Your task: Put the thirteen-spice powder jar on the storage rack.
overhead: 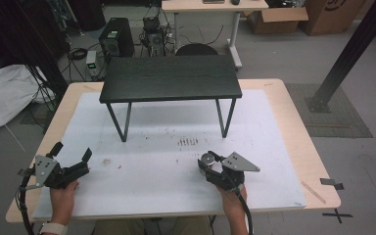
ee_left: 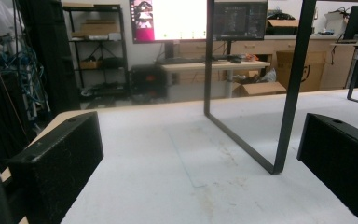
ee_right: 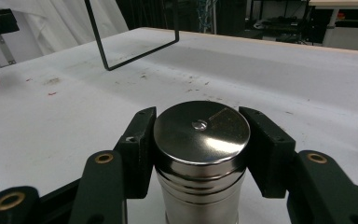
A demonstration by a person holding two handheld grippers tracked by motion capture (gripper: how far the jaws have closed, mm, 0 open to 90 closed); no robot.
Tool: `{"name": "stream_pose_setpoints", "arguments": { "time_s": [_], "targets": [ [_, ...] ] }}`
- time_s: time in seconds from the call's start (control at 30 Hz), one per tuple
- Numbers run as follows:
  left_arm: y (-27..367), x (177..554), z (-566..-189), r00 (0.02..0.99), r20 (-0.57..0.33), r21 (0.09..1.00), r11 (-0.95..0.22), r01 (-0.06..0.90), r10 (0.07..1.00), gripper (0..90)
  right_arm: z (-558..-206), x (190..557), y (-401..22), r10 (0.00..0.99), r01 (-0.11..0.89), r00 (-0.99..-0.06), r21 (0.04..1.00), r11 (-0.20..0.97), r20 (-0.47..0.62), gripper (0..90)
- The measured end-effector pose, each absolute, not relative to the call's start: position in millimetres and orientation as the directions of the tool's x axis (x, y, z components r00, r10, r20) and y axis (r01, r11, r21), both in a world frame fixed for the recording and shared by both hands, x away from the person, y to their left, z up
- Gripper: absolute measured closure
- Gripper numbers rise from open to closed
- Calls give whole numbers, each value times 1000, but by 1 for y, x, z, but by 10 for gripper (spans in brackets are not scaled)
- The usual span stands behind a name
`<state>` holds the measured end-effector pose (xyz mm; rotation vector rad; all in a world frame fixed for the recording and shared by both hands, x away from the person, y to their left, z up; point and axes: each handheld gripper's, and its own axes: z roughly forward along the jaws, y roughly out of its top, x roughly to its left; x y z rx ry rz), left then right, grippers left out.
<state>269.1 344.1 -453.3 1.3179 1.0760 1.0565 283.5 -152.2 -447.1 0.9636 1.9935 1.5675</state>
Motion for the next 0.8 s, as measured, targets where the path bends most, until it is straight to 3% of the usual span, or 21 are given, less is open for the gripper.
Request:
{"name": "stream_pose_setpoints", "arguments": {
  "time_s": [0.8],
  "targets": [
    [344,269,-453,195,3,1000,-7,23,981,6,-434,281,-153,727,227,-682,968,102,83,490]
  ]
}}
